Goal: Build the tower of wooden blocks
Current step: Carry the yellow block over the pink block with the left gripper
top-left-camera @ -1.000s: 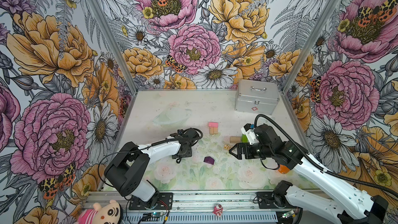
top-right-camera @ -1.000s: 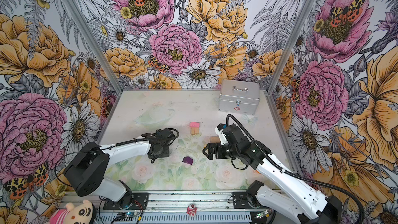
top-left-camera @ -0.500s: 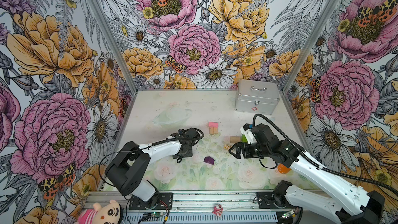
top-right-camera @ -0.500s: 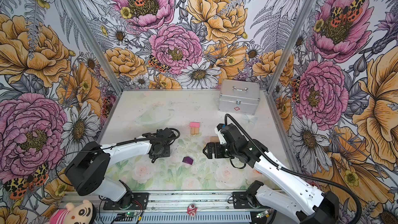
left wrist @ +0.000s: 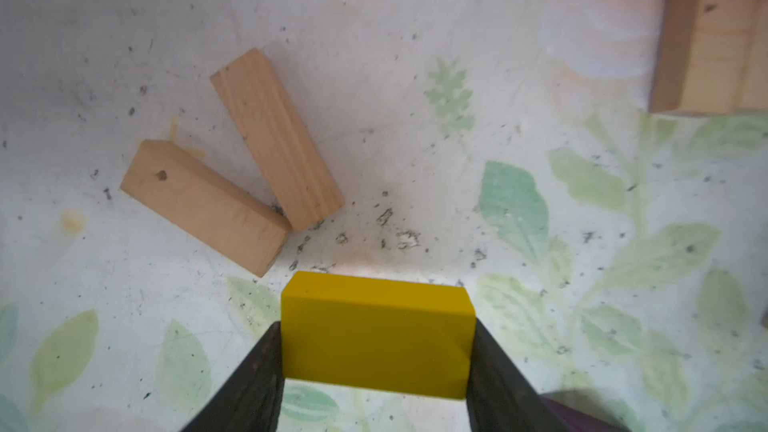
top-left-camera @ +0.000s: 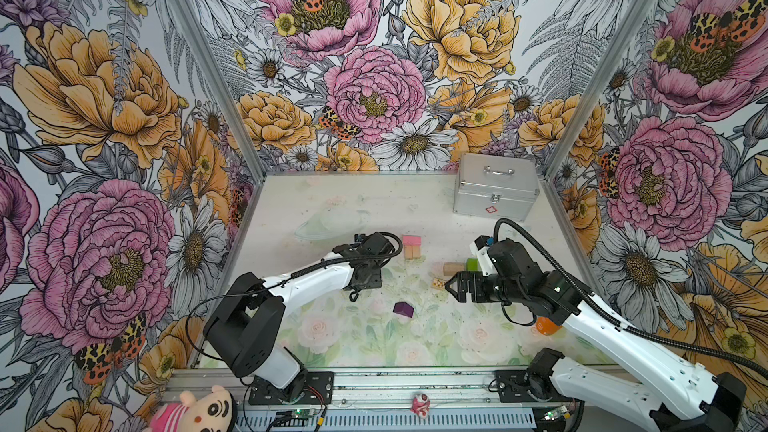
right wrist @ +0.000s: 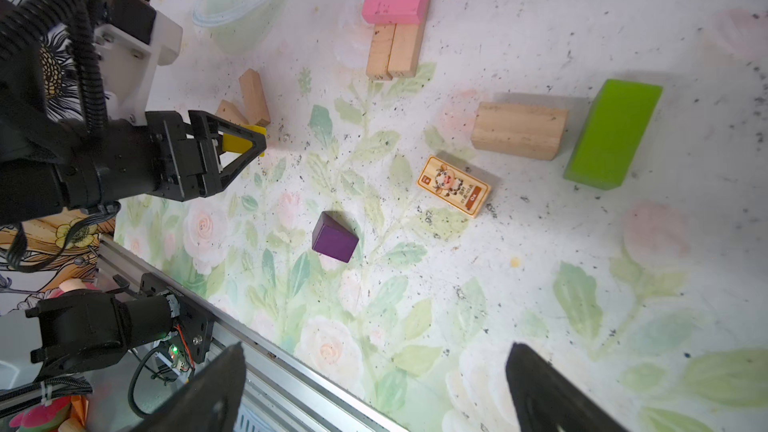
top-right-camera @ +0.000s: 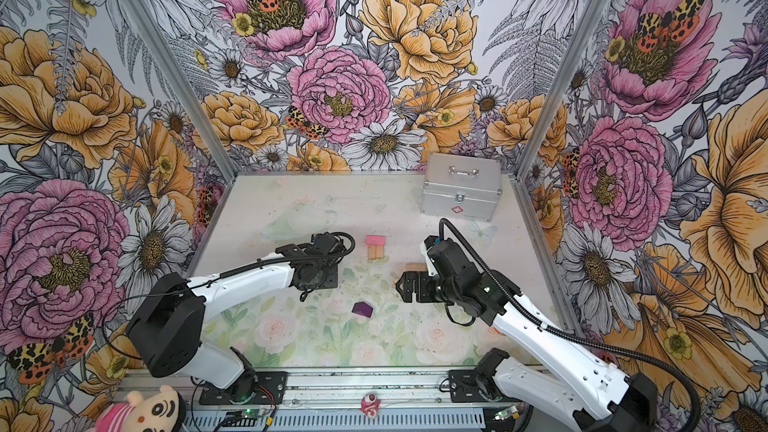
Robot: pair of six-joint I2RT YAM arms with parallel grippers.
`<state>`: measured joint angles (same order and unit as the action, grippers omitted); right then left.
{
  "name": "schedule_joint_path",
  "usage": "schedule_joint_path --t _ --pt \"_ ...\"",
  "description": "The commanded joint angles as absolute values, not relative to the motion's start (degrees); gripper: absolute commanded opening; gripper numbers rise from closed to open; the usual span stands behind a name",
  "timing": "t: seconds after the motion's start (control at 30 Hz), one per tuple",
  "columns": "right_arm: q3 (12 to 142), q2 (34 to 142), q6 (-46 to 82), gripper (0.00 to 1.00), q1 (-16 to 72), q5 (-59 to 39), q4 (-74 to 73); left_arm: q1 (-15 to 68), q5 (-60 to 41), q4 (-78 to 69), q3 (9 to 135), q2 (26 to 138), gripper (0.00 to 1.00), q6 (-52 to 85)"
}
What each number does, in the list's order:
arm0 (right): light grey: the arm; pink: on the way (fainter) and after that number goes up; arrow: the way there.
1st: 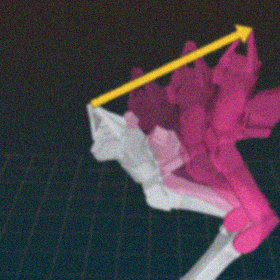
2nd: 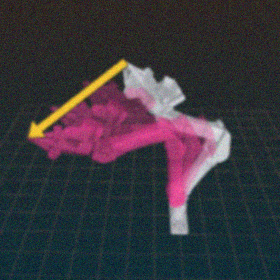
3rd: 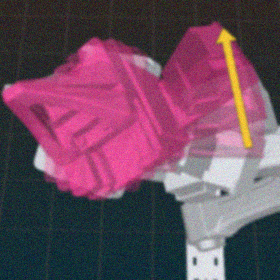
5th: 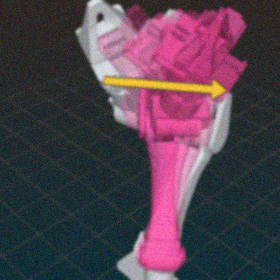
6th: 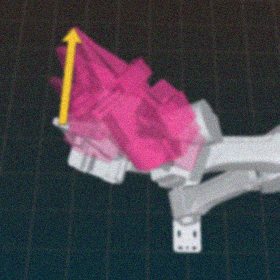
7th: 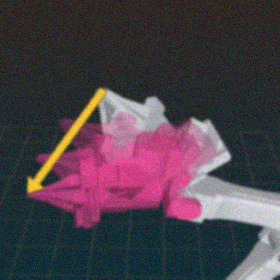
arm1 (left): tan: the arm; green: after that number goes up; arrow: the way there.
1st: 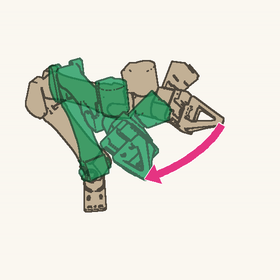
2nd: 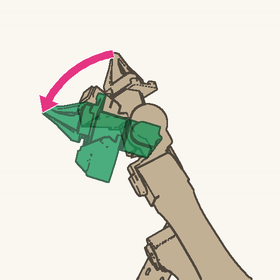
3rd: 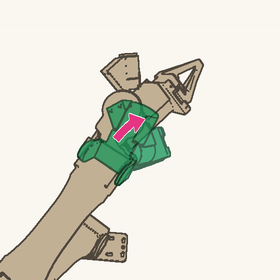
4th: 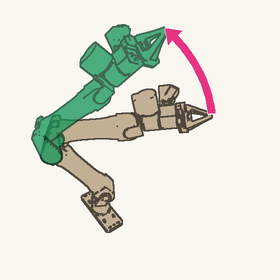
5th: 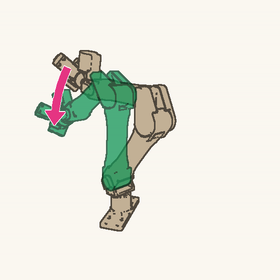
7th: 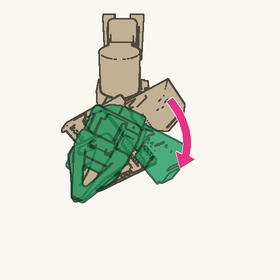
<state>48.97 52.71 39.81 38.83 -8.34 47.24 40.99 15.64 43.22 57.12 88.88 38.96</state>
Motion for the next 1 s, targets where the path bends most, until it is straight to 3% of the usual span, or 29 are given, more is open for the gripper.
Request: schedule_joint_path --t 0.0,0.53,0.97 --pt "50.2 51.1 40.9 1.00 39.2 -4.6 46.1 41.7 15.9 43.1 61.6 92.4 0.43 37.2" --pt "49.4 47.7 40.5 1.00 36.4 -0.9 47.1 45.5 15.3 45.7 86.7 115.7 0.42 35.7" --pt "48.1 44.7 39.0 1.00 31.8 -3.9 47.9 46.3 16.3 47.6 94.0 120.9 0.42 36.1"
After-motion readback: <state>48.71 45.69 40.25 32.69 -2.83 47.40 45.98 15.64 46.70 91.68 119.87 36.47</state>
